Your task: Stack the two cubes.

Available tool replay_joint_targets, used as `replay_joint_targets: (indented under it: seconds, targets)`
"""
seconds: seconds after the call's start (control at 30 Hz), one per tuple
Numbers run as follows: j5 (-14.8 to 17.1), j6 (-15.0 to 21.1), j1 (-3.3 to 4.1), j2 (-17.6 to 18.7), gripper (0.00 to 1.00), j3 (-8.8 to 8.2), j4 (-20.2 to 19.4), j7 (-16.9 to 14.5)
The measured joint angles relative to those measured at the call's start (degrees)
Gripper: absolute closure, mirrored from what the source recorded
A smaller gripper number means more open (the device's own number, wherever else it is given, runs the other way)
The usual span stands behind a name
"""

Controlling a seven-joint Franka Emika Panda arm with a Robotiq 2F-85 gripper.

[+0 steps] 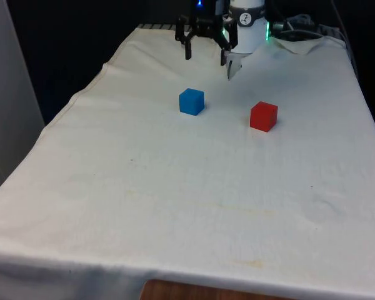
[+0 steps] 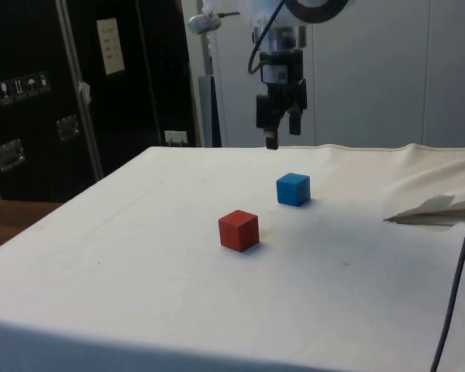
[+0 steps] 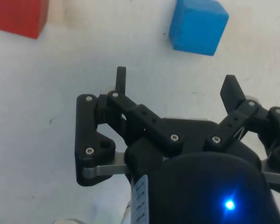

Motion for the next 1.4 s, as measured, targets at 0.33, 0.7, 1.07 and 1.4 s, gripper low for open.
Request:
replay_joint_targets:
  seconds: [0.33, 0.7, 1.07, 1.4]
  targets:
    - [0.3, 4.2, 0.0, 3.3, 0.0, -2.46, -0.7, -1.9]
    - [0.3, 6.3, 0.0, 5.1, 0.0, -3.27, -1.1, -2.3]
    - [0.5, 6.8, 0.06, 6.1, 0.0, -3.27, -1.2, -2.3]
    - [3.4, 10.1, 0.06, 9.7, 0.0, -3.15, -1.2, -4.1]
